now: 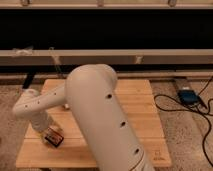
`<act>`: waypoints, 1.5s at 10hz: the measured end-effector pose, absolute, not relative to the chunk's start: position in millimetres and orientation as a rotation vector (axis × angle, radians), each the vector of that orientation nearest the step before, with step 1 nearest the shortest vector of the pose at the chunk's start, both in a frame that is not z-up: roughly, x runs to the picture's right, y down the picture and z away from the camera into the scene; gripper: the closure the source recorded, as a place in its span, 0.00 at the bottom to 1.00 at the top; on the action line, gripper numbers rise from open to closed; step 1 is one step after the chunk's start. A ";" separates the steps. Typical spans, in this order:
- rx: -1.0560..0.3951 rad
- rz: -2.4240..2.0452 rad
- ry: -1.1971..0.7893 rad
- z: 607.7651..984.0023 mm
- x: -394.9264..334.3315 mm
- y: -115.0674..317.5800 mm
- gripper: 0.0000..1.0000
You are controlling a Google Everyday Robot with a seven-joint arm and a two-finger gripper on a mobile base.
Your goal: Place the eraser on the white sponge
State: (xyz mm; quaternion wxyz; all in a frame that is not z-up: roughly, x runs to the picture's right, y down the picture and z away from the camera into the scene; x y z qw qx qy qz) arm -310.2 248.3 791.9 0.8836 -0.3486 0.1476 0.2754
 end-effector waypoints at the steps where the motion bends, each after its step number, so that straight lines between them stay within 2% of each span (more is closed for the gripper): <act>1: -0.730 0.567 0.309 792.4 -312.1 252.0 0.31; 2: -0.731 0.562 0.315 793.0 -311.7 254.1 0.33; 3: -0.732 0.553 0.329 794.5 -308.6 257.1 0.46; 8: -0.746 0.581 0.298 775.0 -279.3 248.3 0.94; 9: -0.745 0.591 0.287 764.1 -264.6 243.2 0.99; 13: -0.740 0.659 0.230 725.3 -189.6 224.6 1.00; 15: -0.750 0.732 0.239 724.7 -133.6 218.9 1.00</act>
